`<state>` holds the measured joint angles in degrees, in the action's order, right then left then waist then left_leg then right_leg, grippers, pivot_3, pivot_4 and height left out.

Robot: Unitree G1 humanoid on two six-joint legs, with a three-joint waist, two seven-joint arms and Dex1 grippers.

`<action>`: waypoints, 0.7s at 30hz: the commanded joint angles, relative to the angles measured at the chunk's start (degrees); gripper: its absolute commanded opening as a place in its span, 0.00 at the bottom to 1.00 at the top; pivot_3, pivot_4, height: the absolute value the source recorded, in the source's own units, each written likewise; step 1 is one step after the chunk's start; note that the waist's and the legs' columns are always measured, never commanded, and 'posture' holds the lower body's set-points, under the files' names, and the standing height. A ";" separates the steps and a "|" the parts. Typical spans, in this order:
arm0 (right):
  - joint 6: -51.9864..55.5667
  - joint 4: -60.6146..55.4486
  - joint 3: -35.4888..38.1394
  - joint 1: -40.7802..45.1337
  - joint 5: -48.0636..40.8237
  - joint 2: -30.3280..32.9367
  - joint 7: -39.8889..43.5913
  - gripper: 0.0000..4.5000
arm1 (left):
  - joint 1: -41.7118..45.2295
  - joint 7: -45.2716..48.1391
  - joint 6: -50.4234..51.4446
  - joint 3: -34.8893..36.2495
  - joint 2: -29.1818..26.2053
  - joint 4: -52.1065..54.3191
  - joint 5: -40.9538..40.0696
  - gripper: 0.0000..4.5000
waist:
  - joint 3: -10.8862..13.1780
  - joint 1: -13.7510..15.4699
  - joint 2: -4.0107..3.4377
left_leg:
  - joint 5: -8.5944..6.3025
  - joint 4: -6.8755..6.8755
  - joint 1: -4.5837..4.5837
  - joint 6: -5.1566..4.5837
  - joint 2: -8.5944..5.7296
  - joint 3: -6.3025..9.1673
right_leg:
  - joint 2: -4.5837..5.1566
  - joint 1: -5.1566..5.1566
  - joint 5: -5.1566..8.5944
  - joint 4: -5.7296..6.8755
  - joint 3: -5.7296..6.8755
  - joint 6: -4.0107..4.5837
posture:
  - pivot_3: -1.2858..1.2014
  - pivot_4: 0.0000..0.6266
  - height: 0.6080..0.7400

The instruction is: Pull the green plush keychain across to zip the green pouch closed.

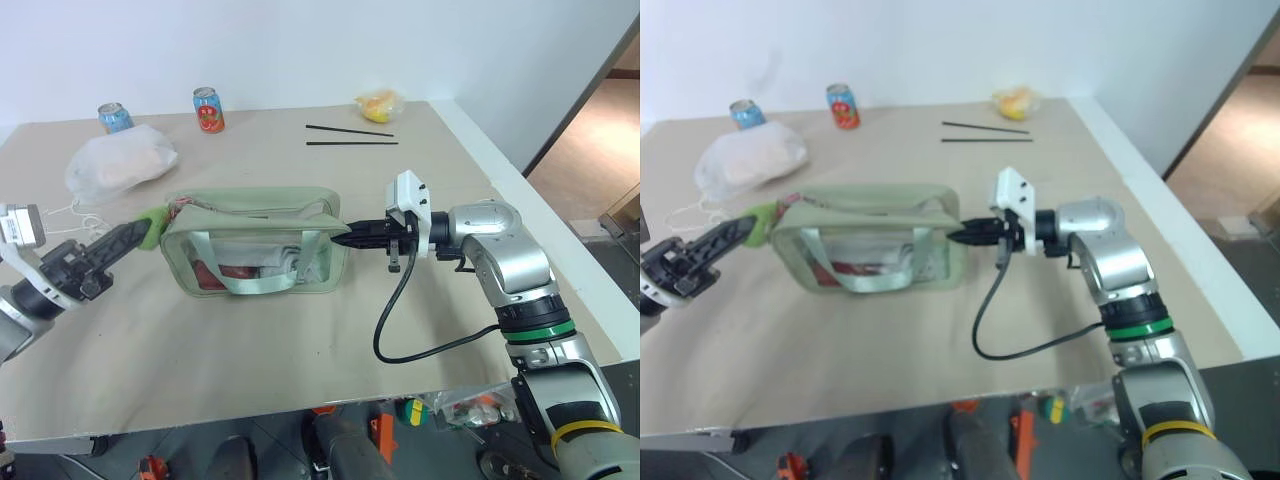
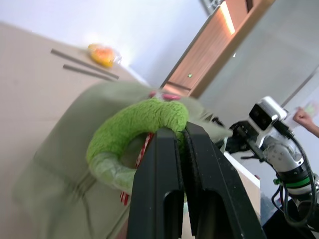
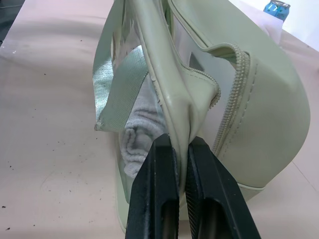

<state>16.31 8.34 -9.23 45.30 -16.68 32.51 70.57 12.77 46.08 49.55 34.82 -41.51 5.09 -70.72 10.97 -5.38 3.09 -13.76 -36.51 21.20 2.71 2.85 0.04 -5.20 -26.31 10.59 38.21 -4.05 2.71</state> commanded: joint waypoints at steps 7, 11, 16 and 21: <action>-0.62 -0.08 1.13 1.01 0.11 -0.03 -0.61 0.00 | 17.02 -2.00 -1.44 -9.52 -1.65 4.61 3.08 0.01 | -0.03 0.31 0.08 | 0.02 -0.02 0.14 0.04 -0.04 -0.08 | 0.02 0.06 -0.05 -0.01 -0.13 -0.09 | 0.52 0.24 1.00; -0.49 -0.79 1.21 0.50 0.04 -0.06 -1.06 0.00 | 20.60 0.12 -3.45 -18.75 -3.49 5.11 12.34 0.01 | -0.03 0.29 0.08 | 0.02 0.01 0.21 0.04 -0.03 -0.07 | 0.01 0.05 -0.05 0.00 -0.13 -0.09 | 0.52 0.24 1.00; -0.23 -1.58 1.44 -0.06 -0.05 -0.10 -1.91 0.00 | 20.34 4.60 -5.71 -25.00 -4.98 4.04 20.14 0.01 | -0.03 0.23 0.08 | 0.04 0.01 0.20 0.07 -0.04 -0.05 | 0.00 0.05 -0.06 0.01 -0.12 -0.09 | 0.52 0.24 1.00; 0.19 -2.77 1.79 -1.22 -0.33 0.47 -2.37 0.00 | 17.66 6.76 -5.91 -21.97 -6.13 4.07 20.22 0.47 | -0.03 0.23 0.08 | 0.04 0.03 0.20 0.07 -0.03 -0.05 | 0.00 0.05 -0.05 0.01 -0.11 -0.08 | 0.52 0.24 1.00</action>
<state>16.36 7.39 -8.94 44.22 -16.63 32.23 68.47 30.78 52.36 44.74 10.77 -46.20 8.22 -51.46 10.94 -5.14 3.17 -13.71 -36.48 21.39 2.78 2.82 0.00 -5.19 -26.25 10.54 38.21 -4.15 2.63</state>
